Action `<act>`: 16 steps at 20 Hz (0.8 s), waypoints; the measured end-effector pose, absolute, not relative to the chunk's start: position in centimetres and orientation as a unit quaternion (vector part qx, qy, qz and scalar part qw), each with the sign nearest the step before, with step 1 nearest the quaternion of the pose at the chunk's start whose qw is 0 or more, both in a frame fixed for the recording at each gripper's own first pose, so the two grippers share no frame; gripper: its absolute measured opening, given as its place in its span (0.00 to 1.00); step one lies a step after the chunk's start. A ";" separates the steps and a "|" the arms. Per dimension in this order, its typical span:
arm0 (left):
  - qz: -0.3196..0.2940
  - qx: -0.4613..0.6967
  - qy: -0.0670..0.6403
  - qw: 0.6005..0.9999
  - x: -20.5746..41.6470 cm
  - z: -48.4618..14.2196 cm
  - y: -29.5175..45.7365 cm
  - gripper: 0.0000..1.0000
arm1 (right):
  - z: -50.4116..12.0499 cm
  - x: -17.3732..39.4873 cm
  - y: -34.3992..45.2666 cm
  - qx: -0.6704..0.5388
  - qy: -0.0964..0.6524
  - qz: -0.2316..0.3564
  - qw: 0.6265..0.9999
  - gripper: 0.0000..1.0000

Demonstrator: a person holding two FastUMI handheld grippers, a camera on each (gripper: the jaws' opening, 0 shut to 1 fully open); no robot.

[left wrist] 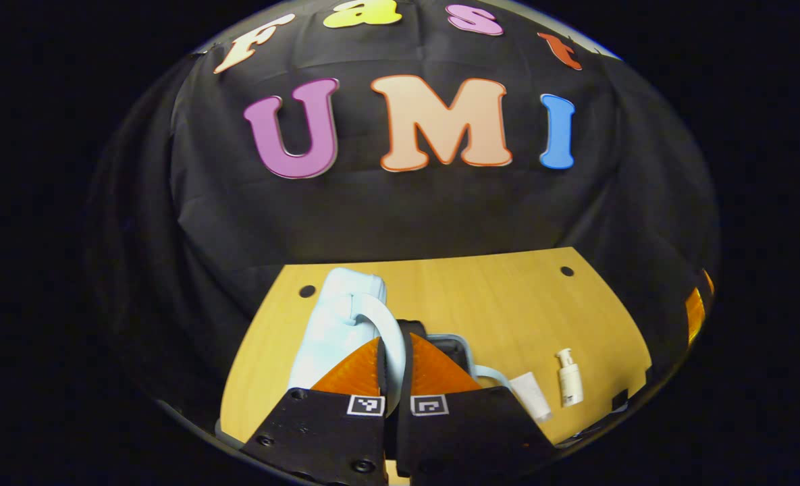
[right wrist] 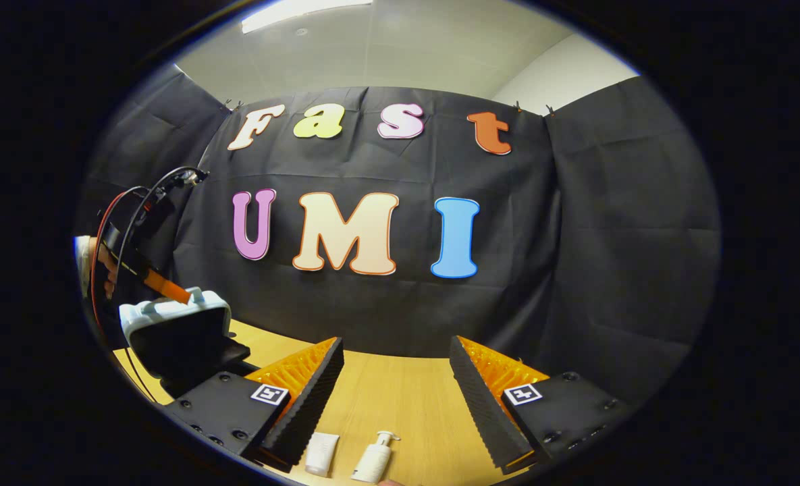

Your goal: First open the suitcase, pack the skin care products into it, and then close the suitcase.

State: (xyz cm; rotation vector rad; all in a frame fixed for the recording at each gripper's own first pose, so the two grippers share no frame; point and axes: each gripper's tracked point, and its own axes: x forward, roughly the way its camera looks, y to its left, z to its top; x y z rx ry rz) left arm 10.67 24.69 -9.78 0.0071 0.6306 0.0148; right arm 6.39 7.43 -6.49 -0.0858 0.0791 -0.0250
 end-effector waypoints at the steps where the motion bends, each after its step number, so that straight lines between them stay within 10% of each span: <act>1: 0.029 0.020 0.303 0.952 10.8 -9.3 27.3 0.00 | -6.2 6.8 8.1 -0.040 0.035 -0.010 0.999 1.00; 16: 0.196 0.002 0.361 0.912 7.6 -20.8 53.3 0.00 | -7.9 9.9 17.6 -0.068 0.053 0.009 0.996 1.00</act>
